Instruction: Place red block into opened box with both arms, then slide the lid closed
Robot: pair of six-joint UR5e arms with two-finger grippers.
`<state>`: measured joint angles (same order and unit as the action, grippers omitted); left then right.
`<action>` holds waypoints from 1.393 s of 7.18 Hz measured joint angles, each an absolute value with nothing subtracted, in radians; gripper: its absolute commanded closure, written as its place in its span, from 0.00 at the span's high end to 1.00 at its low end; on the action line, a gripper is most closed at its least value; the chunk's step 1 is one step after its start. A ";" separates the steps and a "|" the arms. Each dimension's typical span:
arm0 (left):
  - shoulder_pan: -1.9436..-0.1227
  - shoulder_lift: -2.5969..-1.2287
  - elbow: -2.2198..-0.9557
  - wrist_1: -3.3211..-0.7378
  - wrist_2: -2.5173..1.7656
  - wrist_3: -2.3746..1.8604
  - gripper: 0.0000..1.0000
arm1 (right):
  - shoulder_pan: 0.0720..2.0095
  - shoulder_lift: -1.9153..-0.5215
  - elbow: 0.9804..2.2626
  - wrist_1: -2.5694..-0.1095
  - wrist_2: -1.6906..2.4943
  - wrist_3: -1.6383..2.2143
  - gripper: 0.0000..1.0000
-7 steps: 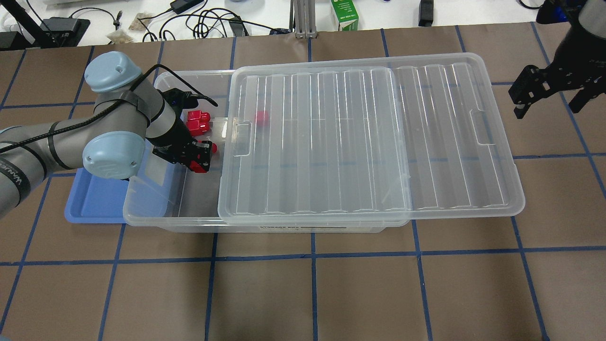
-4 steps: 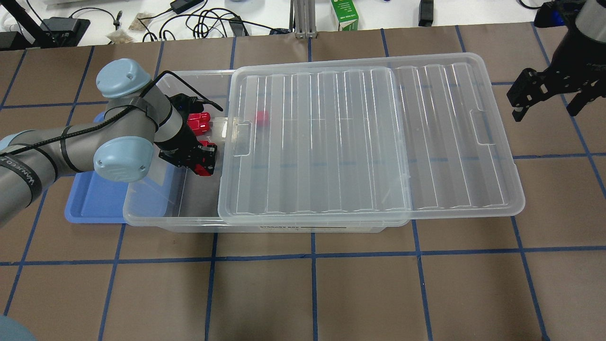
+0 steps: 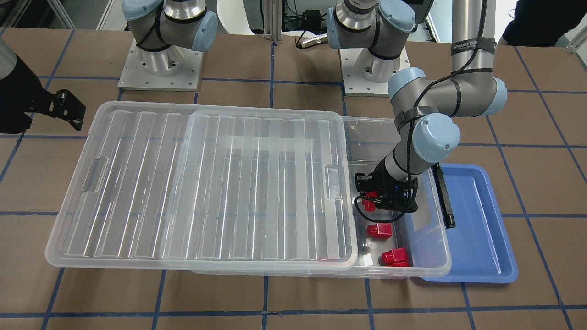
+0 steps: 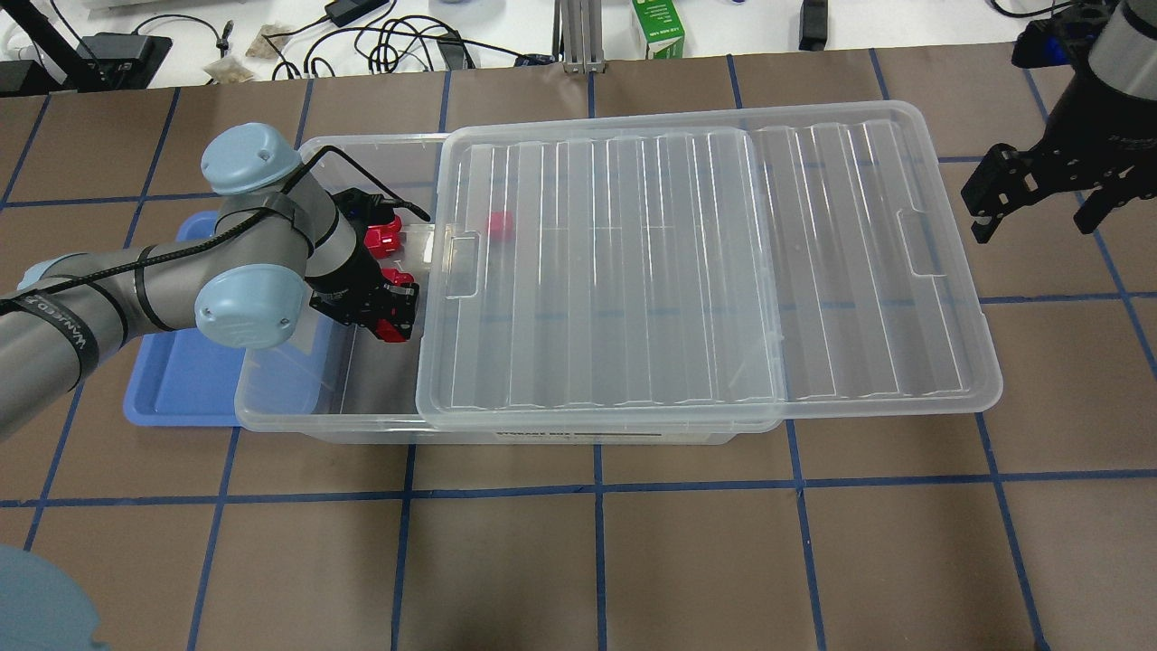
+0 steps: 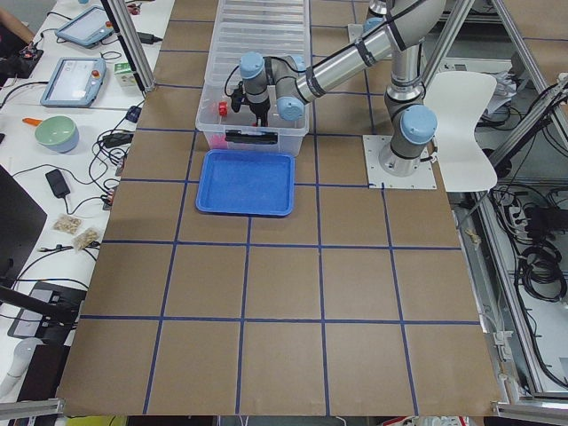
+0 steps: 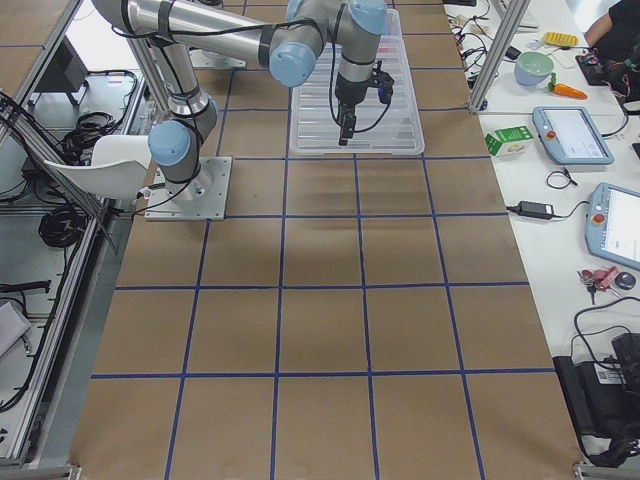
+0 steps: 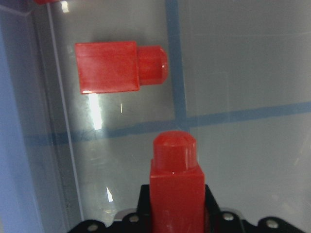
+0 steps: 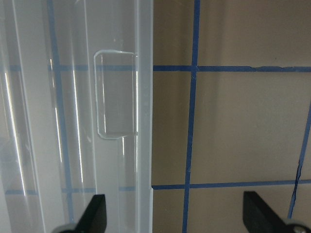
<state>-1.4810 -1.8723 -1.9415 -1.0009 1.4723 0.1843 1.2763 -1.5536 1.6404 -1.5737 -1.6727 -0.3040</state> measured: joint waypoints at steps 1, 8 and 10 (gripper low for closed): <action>-1.480 -1.871 -1.937 -1.000 1.473 0.183 0.98 | 1.276 -1.554 1.641 -1.574 -1.672 -0.303 1.00; -1.500 -1.743 -1.614 -1.382 1.526 0.112 1.00 | 1.276 -1.552 1.630 -1.574 -1.673 -0.305 1.00; -1.565 -1.680 -1.509 -1.499 1.551 0.084 1.00 | 1.275 -1.546 1.631 -1.578 -1.674 -0.310 1.00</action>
<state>-1.5650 -1.6801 -1.5088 -1.4986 1.5508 0.0839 1.2745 -1.5462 1.6310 -1.5784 -1.6739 -0.3100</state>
